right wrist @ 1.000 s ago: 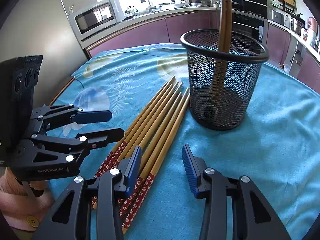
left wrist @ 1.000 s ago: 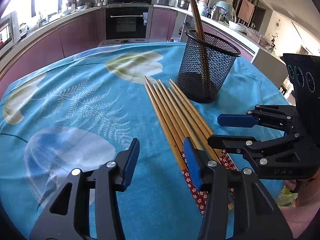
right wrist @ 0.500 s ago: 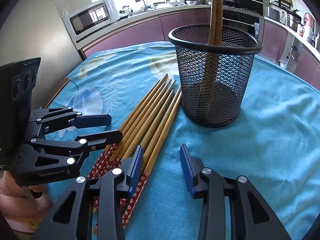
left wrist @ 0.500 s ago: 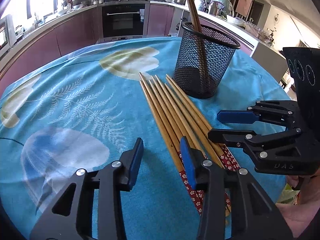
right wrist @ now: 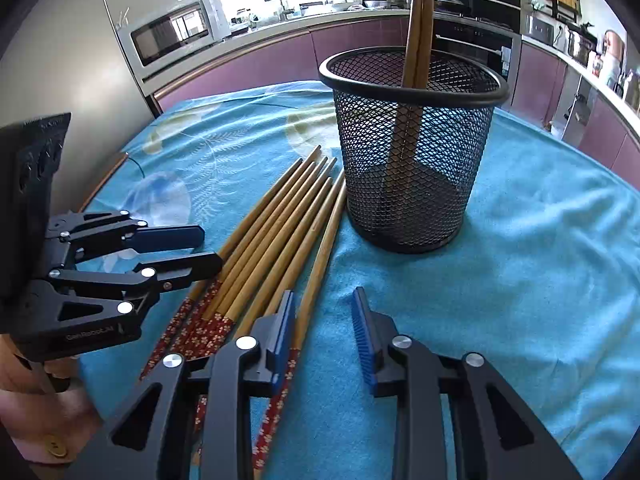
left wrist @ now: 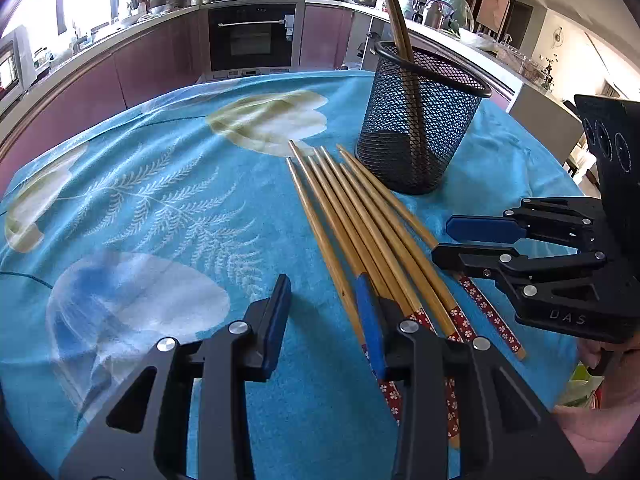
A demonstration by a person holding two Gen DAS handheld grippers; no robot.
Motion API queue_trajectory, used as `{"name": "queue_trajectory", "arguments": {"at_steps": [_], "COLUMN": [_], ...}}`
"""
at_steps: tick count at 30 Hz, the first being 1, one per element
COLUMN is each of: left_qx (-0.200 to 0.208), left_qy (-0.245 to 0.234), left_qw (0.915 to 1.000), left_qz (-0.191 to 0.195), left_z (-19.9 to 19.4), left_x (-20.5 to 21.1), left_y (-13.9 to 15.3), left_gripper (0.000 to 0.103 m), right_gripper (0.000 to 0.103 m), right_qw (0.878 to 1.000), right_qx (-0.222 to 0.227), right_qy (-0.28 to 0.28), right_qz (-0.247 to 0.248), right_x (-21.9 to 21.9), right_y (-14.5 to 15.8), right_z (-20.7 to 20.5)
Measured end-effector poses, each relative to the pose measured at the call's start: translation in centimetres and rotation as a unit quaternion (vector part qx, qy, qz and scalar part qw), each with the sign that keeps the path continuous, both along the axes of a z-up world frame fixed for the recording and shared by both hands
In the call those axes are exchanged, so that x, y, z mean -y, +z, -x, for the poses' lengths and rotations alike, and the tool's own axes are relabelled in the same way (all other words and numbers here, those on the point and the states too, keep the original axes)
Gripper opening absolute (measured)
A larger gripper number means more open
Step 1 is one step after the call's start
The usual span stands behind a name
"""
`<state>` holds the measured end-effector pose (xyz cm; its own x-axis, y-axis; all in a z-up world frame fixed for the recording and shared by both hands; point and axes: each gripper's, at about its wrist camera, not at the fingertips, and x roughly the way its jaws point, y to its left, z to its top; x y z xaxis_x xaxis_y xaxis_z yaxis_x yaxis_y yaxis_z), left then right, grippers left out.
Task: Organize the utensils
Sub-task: 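Move both grippers back over the remaining chopstick bundle, then close the right gripper on a chopstick while the left gripper grasps another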
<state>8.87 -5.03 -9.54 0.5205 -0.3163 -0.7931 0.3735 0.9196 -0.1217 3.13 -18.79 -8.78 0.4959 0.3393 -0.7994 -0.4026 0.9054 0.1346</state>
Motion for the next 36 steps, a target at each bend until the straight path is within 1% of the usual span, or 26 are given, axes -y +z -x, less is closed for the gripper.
{"name": "queue_trajectory", "arguments": {"at_steps": [6,9,13,16,20,22,25,30,36], "left_qx": [0.001,0.0,-0.004,-0.005,-0.006,-0.008,-0.009,-0.013,-0.005], "left_qy": [0.002,0.002,0.003,0.007,0.013,0.016,0.023,0.035,0.039], "left_qw": [0.9999,0.9999,0.9999,0.9998,0.9998,0.9998,0.9997,0.9993,0.999], "left_qz": [-0.011,-0.014,-0.015,-0.016,-0.015,-0.012,-0.007,0.006,0.02], "left_z": [-0.7,-1.2,-2.0,-2.4,-2.8,-3.0,-3.0,-2.9,-2.3], "left_x": [0.4,0.5,0.7,0.9,1.1,1.1,1.1,0.8,0.1], "left_y": [-0.1,-0.2,-0.2,-0.2,-0.2,-0.2,-0.1,-0.1,0.7], "left_gripper": [0.033,0.033,0.03,0.027,0.02,0.012,0.01,0.009,0.008], "right_gripper": [0.026,0.026,0.02,0.009,0.007,0.006,0.006,0.006,0.006], "right_qw": [1.0,0.999,0.999,1.0,1.0,1.0,1.0,0.999,0.999], "right_qx": [0.014,0.017,0.016,0.012,0.002,-0.002,-0.003,-0.003,0.001], "right_qy": [0.001,0.0,-0.001,-0.001,-0.009,-0.013,-0.012,-0.009,-0.009], "right_qz": [0.028,0.03,0.028,0.015,-0.011,-0.02,-0.029,-0.042,-0.053], "right_x": [-1.1,-1.3,-1.6,-1.4,-0.7,-0.4,0.1,0.6,1.3], "right_y": [-0.1,-0.1,-0.1,-0.1,-0.1,0.0,0.2,0.6,1.0], "right_z": [-0.6,-0.9,-1.3,-1.5,-1.8,-1.7,-1.4,-1.1,-0.5]}}
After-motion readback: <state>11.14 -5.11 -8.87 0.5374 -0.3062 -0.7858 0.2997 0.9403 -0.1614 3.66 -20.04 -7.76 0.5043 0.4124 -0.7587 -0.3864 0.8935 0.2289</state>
